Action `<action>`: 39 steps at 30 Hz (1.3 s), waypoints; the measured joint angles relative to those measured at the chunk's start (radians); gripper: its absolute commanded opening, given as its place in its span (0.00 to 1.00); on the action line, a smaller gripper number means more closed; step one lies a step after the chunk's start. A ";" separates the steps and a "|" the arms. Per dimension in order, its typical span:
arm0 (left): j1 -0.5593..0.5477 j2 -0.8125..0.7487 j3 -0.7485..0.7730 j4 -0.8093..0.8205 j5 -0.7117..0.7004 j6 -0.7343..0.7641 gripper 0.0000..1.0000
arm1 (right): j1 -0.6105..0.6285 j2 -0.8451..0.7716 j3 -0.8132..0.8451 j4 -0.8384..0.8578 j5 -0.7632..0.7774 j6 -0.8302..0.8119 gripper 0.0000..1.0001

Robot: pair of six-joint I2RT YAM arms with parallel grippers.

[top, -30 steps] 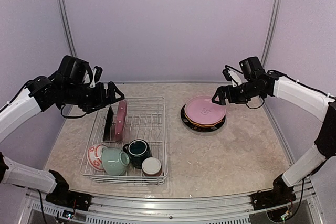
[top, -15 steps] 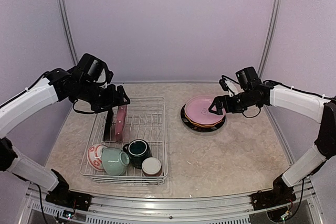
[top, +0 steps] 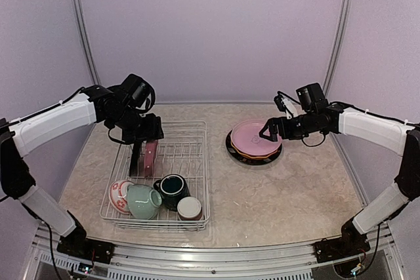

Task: Unload the mixed dishes from the dish rack
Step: Grab the plate from the dish rack.

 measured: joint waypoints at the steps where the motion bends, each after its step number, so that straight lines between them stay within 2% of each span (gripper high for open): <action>1: 0.000 0.010 0.000 -0.001 -0.006 0.000 0.66 | 0.000 0.000 -0.002 0.003 -0.002 0.000 0.99; 18: -0.067 0.169 0.047 -0.036 -0.167 -0.057 0.42 | 0.000 0.000 -0.015 0.020 -0.019 0.015 0.99; 25: -0.077 0.187 0.080 -0.091 -0.243 -0.083 0.25 | 0.000 0.000 -0.015 0.029 -0.023 0.015 0.99; 31: -0.082 0.175 0.082 -0.101 -0.248 -0.047 0.09 | 0.000 0.000 -0.015 0.032 -0.035 0.018 0.99; 39: -0.083 0.106 0.076 -0.125 -0.240 -0.074 0.05 | 0.000 0.000 -0.015 0.035 -0.043 0.019 0.99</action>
